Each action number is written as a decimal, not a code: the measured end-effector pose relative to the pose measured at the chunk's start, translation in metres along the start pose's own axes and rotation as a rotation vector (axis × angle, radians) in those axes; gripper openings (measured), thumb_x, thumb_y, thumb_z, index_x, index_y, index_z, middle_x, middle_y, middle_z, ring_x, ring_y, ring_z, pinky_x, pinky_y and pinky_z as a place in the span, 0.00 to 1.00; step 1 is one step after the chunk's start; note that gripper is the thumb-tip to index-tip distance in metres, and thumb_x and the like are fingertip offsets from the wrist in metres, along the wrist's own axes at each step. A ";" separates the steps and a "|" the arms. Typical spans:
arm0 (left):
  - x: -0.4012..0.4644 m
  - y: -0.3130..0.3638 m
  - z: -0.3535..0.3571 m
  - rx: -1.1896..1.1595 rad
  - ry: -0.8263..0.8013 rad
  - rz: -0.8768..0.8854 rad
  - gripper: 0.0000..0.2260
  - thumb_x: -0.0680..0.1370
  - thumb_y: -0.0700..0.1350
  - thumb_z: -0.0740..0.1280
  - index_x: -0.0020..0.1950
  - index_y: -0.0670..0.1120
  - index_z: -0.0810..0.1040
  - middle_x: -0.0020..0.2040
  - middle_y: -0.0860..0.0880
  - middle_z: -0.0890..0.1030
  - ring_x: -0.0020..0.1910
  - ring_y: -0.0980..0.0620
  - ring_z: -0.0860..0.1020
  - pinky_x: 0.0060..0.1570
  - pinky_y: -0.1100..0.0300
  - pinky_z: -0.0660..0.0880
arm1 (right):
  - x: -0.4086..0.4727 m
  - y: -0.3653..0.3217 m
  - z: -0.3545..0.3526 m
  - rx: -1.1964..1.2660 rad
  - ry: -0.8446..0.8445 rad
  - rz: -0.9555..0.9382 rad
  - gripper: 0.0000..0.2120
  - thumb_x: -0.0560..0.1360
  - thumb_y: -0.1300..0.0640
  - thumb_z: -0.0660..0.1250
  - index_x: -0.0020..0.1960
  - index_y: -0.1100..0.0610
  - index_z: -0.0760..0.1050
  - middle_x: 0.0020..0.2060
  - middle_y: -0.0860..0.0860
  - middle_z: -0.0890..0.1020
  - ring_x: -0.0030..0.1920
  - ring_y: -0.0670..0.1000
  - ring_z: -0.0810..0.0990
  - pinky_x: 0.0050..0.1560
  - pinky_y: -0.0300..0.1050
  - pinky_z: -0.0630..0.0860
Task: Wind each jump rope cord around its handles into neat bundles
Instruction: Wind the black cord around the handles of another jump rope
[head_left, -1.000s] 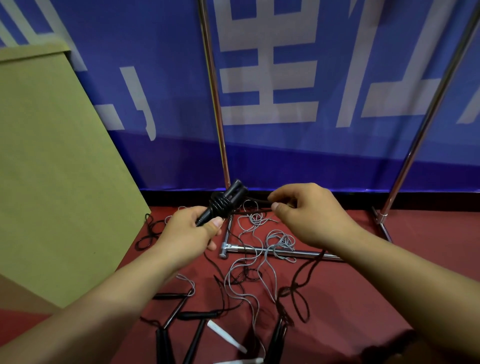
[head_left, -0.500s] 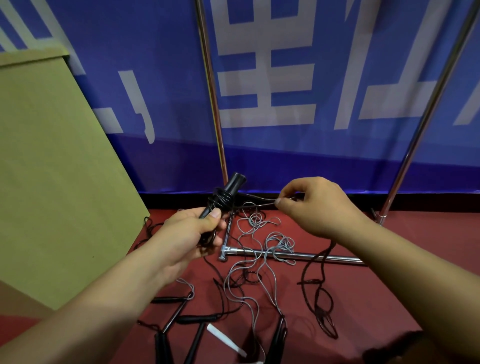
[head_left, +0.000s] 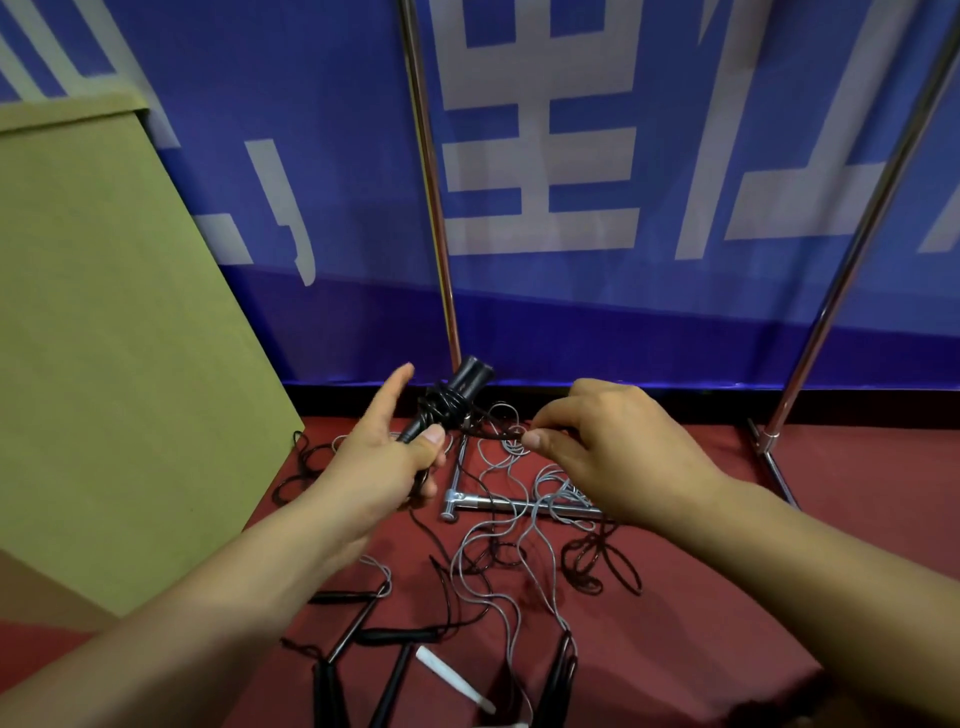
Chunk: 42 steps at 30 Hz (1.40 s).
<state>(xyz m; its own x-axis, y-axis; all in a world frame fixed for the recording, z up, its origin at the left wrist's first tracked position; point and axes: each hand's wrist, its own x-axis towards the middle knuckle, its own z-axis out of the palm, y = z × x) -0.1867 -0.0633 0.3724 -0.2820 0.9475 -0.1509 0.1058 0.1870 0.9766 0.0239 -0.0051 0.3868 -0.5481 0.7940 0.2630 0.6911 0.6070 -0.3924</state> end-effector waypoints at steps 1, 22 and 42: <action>-0.001 0.002 0.001 0.030 -0.027 0.019 0.30 0.82 0.38 0.63 0.72 0.69 0.62 0.35 0.47 0.77 0.27 0.53 0.71 0.30 0.60 0.73 | 0.000 0.000 -0.001 -0.001 0.004 -0.009 0.12 0.79 0.41 0.63 0.53 0.45 0.82 0.41 0.44 0.75 0.44 0.47 0.75 0.47 0.48 0.76; -0.006 0.012 0.001 -0.322 -0.241 0.027 0.20 0.83 0.36 0.57 0.67 0.58 0.75 0.35 0.46 0.75 0.26 0.52 0.70 0.42 0.53 0.81 | 0.016 0.033 -0.017 0.101 0.006 0.269 0.08 0.77 0.48 0.68 0.51 0.48 0.84 0.46 0.48 0.85 0.46 0.49 0.80 0.47 0.42 0.74; 0.001 -0.004 0.012 0.507 -0.035 0.157 0.23 0.81 0.41 0.64 0.68 0.67 0.71 0.39 0.55 0.75 0.22 0.61 0.71 0.26 0.68 0.68 | -0.013 -0.003 -0.007 -0.087 0.041 -0.242 0.09 0.80 0.49 0.62 0.51 0.52 0.78 0.44 0.47 0.75 0.44 0.50 0.76 0.41 0.46 0.74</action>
<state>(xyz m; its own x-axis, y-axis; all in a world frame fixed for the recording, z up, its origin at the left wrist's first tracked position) -0.1757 -0.0595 0.3663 -0.1942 0.9807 -0.0223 0.5941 0.1357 0.7928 0.0321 -0.0170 0.3913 -0.6840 0.6248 0.3764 0.5810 0.7787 -0.2368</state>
